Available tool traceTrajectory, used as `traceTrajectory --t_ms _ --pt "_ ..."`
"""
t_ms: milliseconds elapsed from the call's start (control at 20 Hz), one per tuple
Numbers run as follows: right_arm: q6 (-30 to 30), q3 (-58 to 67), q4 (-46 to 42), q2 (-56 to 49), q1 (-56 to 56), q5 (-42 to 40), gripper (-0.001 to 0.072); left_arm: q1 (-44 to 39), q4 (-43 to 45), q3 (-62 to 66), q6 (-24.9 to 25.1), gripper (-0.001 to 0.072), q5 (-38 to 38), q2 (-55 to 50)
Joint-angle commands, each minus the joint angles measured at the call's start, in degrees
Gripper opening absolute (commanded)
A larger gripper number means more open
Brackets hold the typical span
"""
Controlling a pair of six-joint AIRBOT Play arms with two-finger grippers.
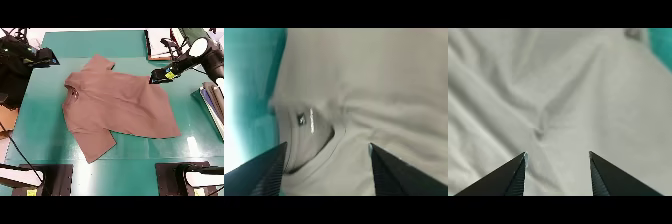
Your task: Fold the shirts.
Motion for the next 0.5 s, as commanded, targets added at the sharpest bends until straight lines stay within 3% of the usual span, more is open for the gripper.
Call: traceTrajectory --t_ms 0,450 --pt "-1.6 -3.0 3.5 3.9 -0.5 1.1 0.0451 1.4 3.5 -7.1 -0.3 0.0599 -1.0 6.4" --pt "-0.8 -21.6 3.8 23.5 -0.3 -7.1 0.0449 1.4 -0.3 -63.4 0.5 0.0599 9.2 31.8"
